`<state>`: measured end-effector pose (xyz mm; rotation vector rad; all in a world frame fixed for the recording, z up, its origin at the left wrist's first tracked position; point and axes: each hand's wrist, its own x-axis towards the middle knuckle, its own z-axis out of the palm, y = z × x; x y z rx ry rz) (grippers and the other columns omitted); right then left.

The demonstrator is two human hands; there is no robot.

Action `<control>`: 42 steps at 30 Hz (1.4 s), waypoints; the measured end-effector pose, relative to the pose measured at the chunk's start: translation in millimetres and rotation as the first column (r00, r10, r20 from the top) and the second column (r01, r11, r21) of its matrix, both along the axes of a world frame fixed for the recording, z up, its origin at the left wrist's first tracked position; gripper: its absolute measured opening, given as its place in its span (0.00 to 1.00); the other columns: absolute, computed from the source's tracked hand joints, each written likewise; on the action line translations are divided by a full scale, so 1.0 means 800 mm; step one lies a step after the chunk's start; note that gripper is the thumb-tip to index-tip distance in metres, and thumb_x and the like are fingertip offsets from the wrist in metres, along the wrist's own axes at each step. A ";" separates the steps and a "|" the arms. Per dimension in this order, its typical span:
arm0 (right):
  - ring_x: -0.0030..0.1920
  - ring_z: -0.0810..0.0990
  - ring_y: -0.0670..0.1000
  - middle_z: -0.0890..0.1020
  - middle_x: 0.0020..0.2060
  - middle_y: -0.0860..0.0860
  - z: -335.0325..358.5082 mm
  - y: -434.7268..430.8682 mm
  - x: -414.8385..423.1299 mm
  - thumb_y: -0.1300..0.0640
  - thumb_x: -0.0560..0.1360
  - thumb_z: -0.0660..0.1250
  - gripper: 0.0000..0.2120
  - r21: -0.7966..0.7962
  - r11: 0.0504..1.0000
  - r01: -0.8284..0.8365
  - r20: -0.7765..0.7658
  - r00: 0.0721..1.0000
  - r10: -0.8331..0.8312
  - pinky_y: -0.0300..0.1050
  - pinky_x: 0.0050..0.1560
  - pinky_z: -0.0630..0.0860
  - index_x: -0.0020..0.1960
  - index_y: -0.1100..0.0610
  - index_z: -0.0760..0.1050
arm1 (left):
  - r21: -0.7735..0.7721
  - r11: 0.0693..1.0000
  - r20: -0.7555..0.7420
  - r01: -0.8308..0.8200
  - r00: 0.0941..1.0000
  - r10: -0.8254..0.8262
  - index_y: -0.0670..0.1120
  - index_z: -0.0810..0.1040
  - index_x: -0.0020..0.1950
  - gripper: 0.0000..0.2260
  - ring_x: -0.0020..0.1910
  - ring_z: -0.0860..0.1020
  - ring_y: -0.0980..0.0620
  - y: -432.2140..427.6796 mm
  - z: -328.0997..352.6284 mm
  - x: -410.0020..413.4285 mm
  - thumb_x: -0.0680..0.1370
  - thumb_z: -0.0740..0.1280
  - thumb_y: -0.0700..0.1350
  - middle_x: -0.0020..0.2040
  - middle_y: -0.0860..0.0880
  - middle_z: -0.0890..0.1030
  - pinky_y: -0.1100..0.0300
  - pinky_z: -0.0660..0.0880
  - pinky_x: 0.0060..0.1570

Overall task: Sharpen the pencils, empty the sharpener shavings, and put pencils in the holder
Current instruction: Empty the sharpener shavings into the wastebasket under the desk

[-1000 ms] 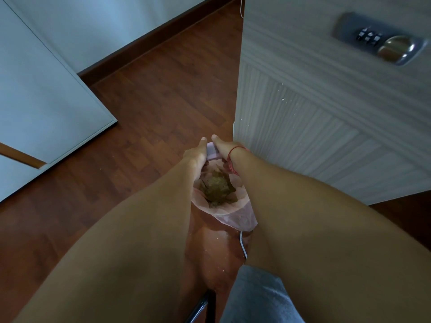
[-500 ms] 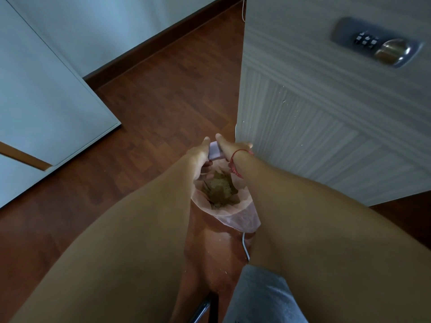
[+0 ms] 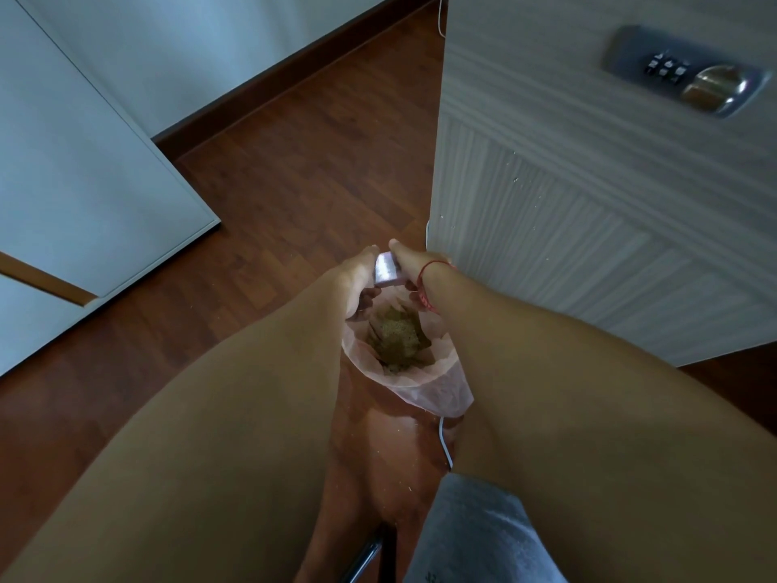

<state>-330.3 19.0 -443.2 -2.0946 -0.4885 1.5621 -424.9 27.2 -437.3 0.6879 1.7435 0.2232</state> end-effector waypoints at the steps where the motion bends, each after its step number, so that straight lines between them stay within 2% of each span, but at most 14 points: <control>1: 0.43 0.76 0.52 0.77 0.50 0.53 0.003 0.000 -0.002 0.35 0.70 0.64 0.33 -0.001 1.000 -0.022 -0.014 1.000 0.022 0.43 0.35 0.72 0.66 0.57 0.70 | -0.008 1.000 0.008 -0.001 1.000 0.001 0.46 0.73 0.38 0.19 0.29 0.67 0.54 0.000 0.000 -0.001 0.77 0.57 0.61 0.33 0.49 0.71 0.62 0.66 0.31; 3: 0.39 0.73 0.51 0.74 0.46 0.53 0.004 0.000 -0.004 0.35 0.69 0.64 0.32 -0.007 0.999 -0.031 -0.023 0.999 0.031 0.41 0.31 0.70 0.63 0.57 0.69 | -0.028 1.000 0.023 -0.010 1.000 0.011 0.47 0.74 0.42 0.19 0.28 0.66 0.54 0.000 0.000 -0.001 0.77 0.57 0.61 0.33 0.49 0.71 0.63 0.66 0.29; 5: 0.41 0.75 0.52 0.75 0.47 0.53 -0.001 0.000 -0.004 0.35 0.67 0.67 0.36 -0.008 1.000 0.011 0.015 1.000 -0.011 0.41 0.30 0.69 0.64 0.57 0.65 | -0.017 0.999 0.023 -0.030 0.999 0.031 0.47 0.75 0.48 0.19 0.29 0.67 0.54 0.000 -0.001 0.000 0.77 0.57 0.62 0.34 0.49 0.71 0.62 0.67 0.30; 7: 0.42 0.76 0.53 0.78 0.47 0.53 -0.006 0.001 -0.005 0.33 0.66 0.66 0.38 0.000 1.000 0.022 0.032 0.999 -0.022 0.41 0.30 0.70 0.65 0.58 0.68 | 0.036 0.998 0.008 -0.052 0.999 0.052 0.47 0.75 0.52 0.20 0.31 0.68 0.53 0.002 -0.004 0.003 0.77 0.57 0.62 0.35 0.49 0.71 0.60 0.70 0.34; 9: 0.42 0.76 0.53 0.80 0.51 0.54 -0.007 0.002 -0.007 0.32 0.67 0.64 0.36 0.011 1.000 0.019 0.026 0.999 -0.019 0.43 0.34 0.73 0.65 0.57 0.71 | 0.070 0.996 0.000 -0.062 0.998 0.062 0.46 0.76 0.57 0.22 0.33 0.69 0.53 0.004 -0.006 0.005 0.77 0.57 0.62 0.37 0.49 0.72 0.59 0.71 0.38; 13: 0.45 0.78 0.53 0.79 0.53 0.55 -0.010 0.007 -0.005 0.34 0.68 0.67 0.37 0.011 0.998 0.060 0.031 0.998 -0.060 0.46 0.44 0.76 0.65 0.58 0.65 | 0.069 0.995 -0.006 -0.066 0.998 0.067 0.46 0.75 0.61 0.25 0.33 0.69 0.52 0.005 -0.007 0.003 0.76 0.57 0.64 0.37 0.48 0.72 0.57 0.72 0.41; 17: 0.38 0.74 0.51 0.77 0.45 0.53 -0.005 0.006 -0.009 0.35 0.68 0.65 0.36 -0.004 1.000 -0.028 -0.017 0.999 0.028 0.41 0.31 0.70 0.67 0.57 0.70 | 0.019 1.000 -0.022 -0.005 1.000 0.006 0.45 0.76 0.54 0.22 0.30 0.66 0.53 0.006 -0.004 -0.002 0.78 0.56 0.62 0.35 0.48 0.71 0.62 0.67 0.31; 19: 0.38 0.74 0.51 0.79 0.48 0.54 -0.009 0.006 -0.007 0.34 0.65 0.66 0.39 -0.015 0.999 -0.031 -0.005 0.999 0.031 0.40 0.28 0.68 0.67 0.58 0.70 | 0.009 1.000 -0.032 0.024 0.999 -0.024 0.46 0.75 0.47 0.20 0.28 0.65 0.53 0.008 -0.003 -0.005 0.78 0.55 0.62 0.33 0.49 0.70 0.63 0.66 0.30; 23: 0.34 0.71 0.50 0.74 0.40 0.53 -0.005 0.008 0.000 0.37 0.70 0.64 0.30 0.001 0.996 -0.084 -0.024 0.996 0.084 0.40 0.29 0.68 0.62 0.57 0.75 | -0.042 0.997 -0.028 0.064 0.997 -0.065 0.46 0.74 0.44 0.20 0.26 0.65 0.54 0.010 0.000 -0.006 0.77 0.55 0.62 0.31 0.49 0.71 0.64 0.65 0.27; 27: 0.33 0.71 0.49 0.74 0.41 0.53 -0.008 0.010 0.006 0.37 0.70 0.65 0.28 -0.011 0.993 -0.115 -0.022 0.993 0.115 0.40 0.31 0.70 0.59 0.57 0.75 | -0.060 0.994 -0.020 0.096 0.995 -0.097 0.47 0.74 0.43 0.20 0.26 0.64 0.54 0.009 -0.001 -0.005 0.78 0.54 0.60 0.31 0.49 0.70 0.65 0.64 0.27; 30: 0.33 0.71 0.49 0.73 0.37 0.52 -0.008 0.007 0.008 0.38 0.71 0.64 0.24 -0.038 0.991 -0.126 -0.046 0.991 0.124 0.41 0.35 0.71 0.53 0.57 0.75 | -0.064 0.994 -0.048 0.090 0.994 -0.093 0.47 0.76 0.49 0.22 0.26 0.64 0.53 0.010 -0.002 -0.005 0.77 0.53 0.63 0.32 0.49 0.71 0.65 0.64 0.26; 33: 0.35 0.72 0.49 0.74 0.40 0.53 -0.008 0.009 0.011 0.37 0.70 0.63 0.27 -0.042 0.988 -0.147 -0.032 0.989 0.146 0.40 0.37 0.73 0.58 0.57 0.75 | -0.066 0.992 -0.047 0.103 0.993 -0.106 0.46 0.74 0.47 0.23 0.25 0.63 0.53 0.009 0.002 -0.005 0.78 0.52 0.63 0.31 0.49 0.70 0.65 0.63 0.26; 35: 0.34 0.72 0.49 0.73 0.39 0.52 -0.004 0.009 0.012 0.37 0.72 0.62 0.25 -0.047 0.981 -0.188 -0.031 0.982 0.187 0.41 0.41 0.74 0.56 0.57 0.75 | -0.056 0.992 -0.077 0.115 0.990 -0.119 0.45 0.74 0.45 0.24 0.25 0.64 0.54 0.009 0.005 -0.005 0.78 0.51 0.64 0.30 0.49 0.70 0.65 0.64 0.27; 42: 0.33 0.72 0.49 0.74 0.36 0.52 0.005 0.006 0.016 0.38 0.74 0.61 0.24 -0.011 0.963 -0.270 0.025 0.962 0.270 0.41 0.39 0.74 0.55 0.57 0.77 | -0.016 0.993 -0.075 0.115 0.990 -0.115 0.46 0.74 0.42 0.21 0.26 0.63 0.54 0.005 0.009 -0.009 0.79 0.50 0.59 0.30 0.49 0.71 0.65 0.62 0.26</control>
